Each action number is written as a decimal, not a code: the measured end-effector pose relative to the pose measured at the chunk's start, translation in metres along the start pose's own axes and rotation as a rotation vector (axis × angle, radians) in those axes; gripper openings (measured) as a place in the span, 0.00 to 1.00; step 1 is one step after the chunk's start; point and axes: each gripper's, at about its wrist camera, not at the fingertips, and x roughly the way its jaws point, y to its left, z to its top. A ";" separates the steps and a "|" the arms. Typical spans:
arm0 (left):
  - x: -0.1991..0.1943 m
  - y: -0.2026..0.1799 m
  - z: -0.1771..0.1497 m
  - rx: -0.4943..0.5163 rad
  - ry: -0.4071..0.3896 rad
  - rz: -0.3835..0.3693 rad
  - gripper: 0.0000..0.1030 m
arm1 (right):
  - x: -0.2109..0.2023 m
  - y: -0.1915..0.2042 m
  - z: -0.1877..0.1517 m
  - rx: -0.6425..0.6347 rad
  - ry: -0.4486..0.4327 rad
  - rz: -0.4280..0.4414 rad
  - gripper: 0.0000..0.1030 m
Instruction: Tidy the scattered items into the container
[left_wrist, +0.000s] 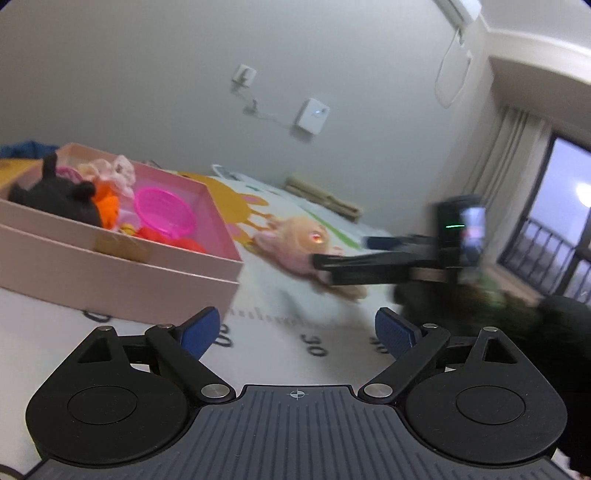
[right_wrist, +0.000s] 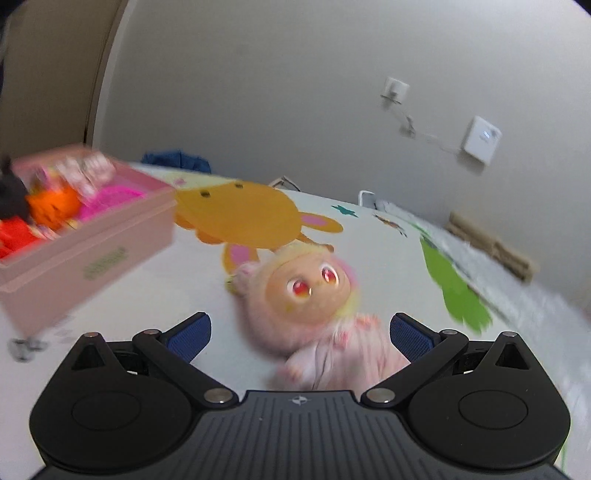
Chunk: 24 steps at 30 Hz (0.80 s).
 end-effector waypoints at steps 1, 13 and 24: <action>-0.001 0.002 0.000 -0.013 -0.013 -0.017 0.93 | 0.014 0.002 0.002 -0.032 0.009 -0.012 1.00; -0.012 0.014 0.000 -0.088 -0.046 0.042 0.96 | 0.031 0.007 -0.001 0.004 0.105 -0.011 0.79; -0.021 0.006 0.002 -0.122 0.021 0.113 0.97 | -0.146 0.086 -0.025 -0.107 0.035 0.361 0.68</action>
